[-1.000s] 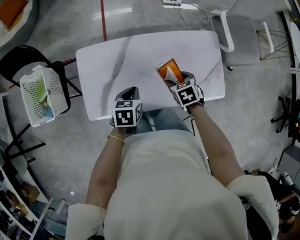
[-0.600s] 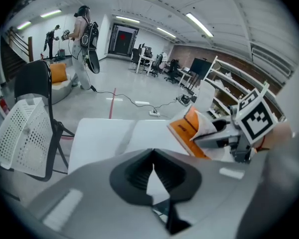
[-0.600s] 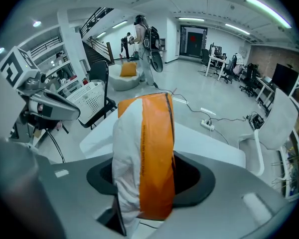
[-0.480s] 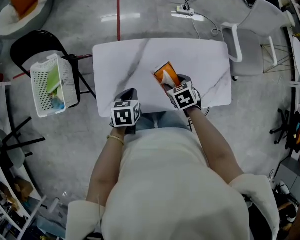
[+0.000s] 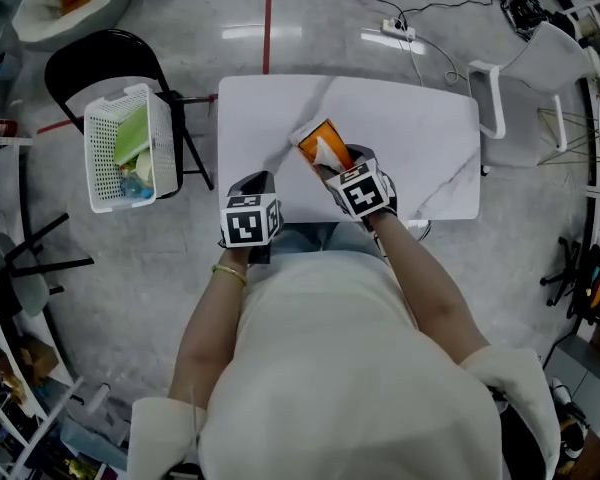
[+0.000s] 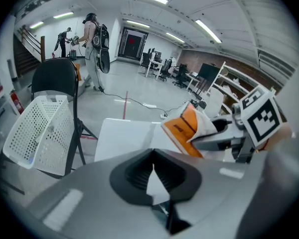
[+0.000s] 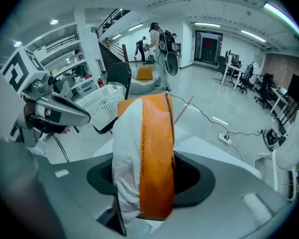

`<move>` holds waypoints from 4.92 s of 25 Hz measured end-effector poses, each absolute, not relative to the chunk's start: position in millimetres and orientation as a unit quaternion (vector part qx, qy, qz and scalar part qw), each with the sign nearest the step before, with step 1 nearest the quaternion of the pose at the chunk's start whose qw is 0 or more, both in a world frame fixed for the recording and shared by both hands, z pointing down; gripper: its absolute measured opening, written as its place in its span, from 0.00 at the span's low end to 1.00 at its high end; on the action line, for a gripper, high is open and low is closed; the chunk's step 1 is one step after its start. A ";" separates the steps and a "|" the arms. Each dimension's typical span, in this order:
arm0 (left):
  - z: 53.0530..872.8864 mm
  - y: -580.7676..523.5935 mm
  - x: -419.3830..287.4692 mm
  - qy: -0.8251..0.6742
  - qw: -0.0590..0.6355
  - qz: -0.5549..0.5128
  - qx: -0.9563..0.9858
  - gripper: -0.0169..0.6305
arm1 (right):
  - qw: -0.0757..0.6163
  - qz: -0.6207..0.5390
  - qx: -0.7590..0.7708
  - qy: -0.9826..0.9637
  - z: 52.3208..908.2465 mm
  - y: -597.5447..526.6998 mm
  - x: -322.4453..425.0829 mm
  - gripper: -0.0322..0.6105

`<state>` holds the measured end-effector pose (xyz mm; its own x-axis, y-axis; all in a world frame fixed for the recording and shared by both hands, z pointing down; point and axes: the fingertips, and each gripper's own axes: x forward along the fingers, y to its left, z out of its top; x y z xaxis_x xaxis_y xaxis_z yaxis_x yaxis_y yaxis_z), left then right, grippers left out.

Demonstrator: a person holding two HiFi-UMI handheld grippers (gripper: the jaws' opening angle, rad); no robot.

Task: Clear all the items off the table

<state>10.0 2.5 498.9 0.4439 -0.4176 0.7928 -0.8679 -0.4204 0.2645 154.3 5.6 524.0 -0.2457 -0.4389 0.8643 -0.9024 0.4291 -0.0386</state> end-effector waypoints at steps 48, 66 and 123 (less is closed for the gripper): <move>474.1 5.9 -88.3 -0.617 0.383 0.208 0.655 0.04 | 0.409 0.158 0.281 -0.854 482.3 -45.9 36.9 0.45; 475.9 -29.4 -259.2 -0.623 0.398 0.200 0.642 0.04 | 0.424 0.130 0.233 -0.866 476.2 -88.8 -155.5 0.45; 504.9 -62.1 -439.3 -0.628 0.442 0.195 0.611 0.04 | 0.445 0.195 0.194 -0.852 525.0 -122.2 -360.7 0.42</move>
<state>-439.3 -62.1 504.9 0.1355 -0.5951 0.7922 -0.9387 0.1787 0.2948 -360.7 -122.2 525.0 -0.5289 -0.1572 0.8340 -0.5038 0.8490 -0.1595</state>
